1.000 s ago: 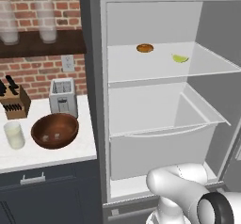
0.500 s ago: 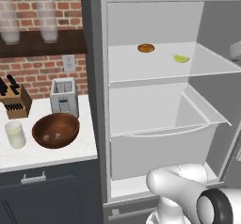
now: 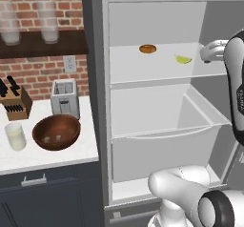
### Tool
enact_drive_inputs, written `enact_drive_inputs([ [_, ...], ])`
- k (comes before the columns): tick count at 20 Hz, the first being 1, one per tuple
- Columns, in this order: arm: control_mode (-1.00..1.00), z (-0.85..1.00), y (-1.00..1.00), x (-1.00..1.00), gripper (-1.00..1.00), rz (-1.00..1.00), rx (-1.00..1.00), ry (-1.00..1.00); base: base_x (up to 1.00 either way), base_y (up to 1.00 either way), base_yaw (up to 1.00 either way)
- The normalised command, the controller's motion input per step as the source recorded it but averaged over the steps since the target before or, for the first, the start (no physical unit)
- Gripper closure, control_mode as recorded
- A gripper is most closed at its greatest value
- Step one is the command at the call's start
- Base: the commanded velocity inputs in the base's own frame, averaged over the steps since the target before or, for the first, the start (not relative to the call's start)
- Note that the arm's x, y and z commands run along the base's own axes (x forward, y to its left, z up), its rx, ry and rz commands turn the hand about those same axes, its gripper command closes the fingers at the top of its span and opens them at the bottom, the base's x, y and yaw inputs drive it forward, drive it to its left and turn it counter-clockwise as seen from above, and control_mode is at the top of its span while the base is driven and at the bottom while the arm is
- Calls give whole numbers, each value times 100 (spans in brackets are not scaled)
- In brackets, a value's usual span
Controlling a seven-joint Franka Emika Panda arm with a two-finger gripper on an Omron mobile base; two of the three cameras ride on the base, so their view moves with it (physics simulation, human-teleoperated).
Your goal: Grab a lemon wedge from the fridge and one ice cube from the ice bowl, and put them in the glass of lemonade.
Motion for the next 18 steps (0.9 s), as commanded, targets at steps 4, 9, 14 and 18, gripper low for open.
enact_drive_inputs([
  [4, -100, -56, -15, 71, -100, 10, 0, 0, 0, 0, 0],
  [9, -100, 9, -8, 72, -100, 8, 0, 0, 0, 0, 0],
  [14, -100, 20, 0, 92, -100, 9, -4, 3, 0, 0, 0],
  [18, -100, 14, 0, 91, -100, 8, -7, 5, 0, 0, 0],
])
